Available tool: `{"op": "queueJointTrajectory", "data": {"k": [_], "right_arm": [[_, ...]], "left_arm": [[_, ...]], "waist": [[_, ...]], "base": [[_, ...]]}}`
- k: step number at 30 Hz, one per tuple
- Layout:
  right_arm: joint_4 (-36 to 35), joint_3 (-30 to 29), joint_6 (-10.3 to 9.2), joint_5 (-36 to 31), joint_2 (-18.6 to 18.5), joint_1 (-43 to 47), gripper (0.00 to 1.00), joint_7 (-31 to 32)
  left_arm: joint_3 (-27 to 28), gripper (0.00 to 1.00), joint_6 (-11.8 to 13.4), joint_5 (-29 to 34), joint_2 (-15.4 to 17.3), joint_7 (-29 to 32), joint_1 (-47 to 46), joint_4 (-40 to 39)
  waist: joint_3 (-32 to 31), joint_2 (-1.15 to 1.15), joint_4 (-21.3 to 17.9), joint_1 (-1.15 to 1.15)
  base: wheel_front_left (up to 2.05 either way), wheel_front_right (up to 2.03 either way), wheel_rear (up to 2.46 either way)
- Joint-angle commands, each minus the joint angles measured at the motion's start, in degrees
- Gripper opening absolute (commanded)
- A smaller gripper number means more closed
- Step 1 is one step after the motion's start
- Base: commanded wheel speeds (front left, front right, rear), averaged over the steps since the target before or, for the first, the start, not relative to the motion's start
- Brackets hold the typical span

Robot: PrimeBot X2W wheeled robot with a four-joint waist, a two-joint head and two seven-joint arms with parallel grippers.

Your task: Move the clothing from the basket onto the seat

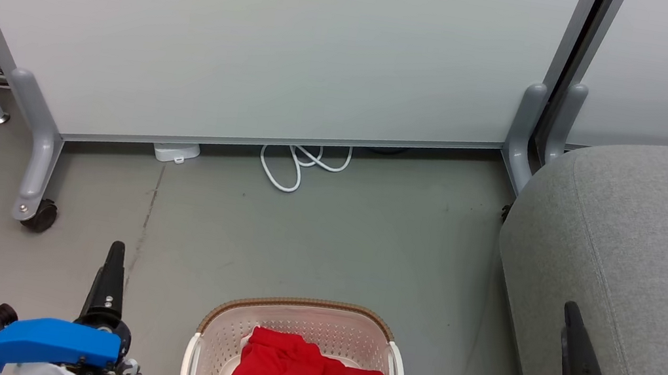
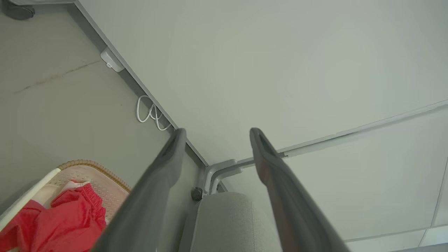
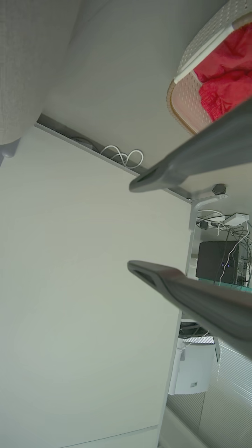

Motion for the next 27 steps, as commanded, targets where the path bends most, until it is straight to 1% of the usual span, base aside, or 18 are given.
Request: {"op": "queueJointTrajectory", "data": {"k": [1,3,4,10,18,27], "right_arm": [[-0.5,0.3,0.11,-3.0,-0.4,-1.5,1.00,-0.8],[-0.5,0.5,0.11,-5.9,-0.4,-1.6,1.00,-1.3],[-0.5,0.5,0.11,-5.9,-0.4,-1.6,1.00,-1.3],[-0.5,0.7,0.12,-15.9,-0.5,-1.8,1.00,-2.5],[-0.7,1.5,0.13,-27.6,-0.5,-1.7,1.00,-4.0],[-0.2,2.2,0.14,-35.9,-0.6,-1.6,1.00,-5.6]], "left_arm": [[-0.9,1.00,0.4,4.4,0.5,-0.8,-1.7,-1.1],[-1.4,1.00,0.7,7.0,0.5,-1.3,-1.7,-1.3],[-1.4,1.00,0.7,7.0,0.5,-1.3,-1.7,-1.3],[-2.8,1.00,1.3,14.2,0.5,-2.5,-1.8,-1.2],[-4.3,1.00,1.7,21.5,0.6,-4.0,-2.2,-0.2],[-5.8,1.00,1.9,28.8,0.6,-5.6,-2.5,0.9]], "waist": [[0.0,0.00,0.0,0.00],[0.1,0.00,0.1,0.00],[0.1,0.00,0.1,0.00],[0.2,0.00,0.2,0.00],[0.1,0.00,0.4,0.00],[-0.1,0.00,0.4,0.00]], "base": [[0.00,0.00,0.00],[0.00,0.00,0.00],[0.00,0.00,0.00],[0.00,0.00,0.00],[0.00,0.00,0.00],[0.00,0.00,0.00]]}}
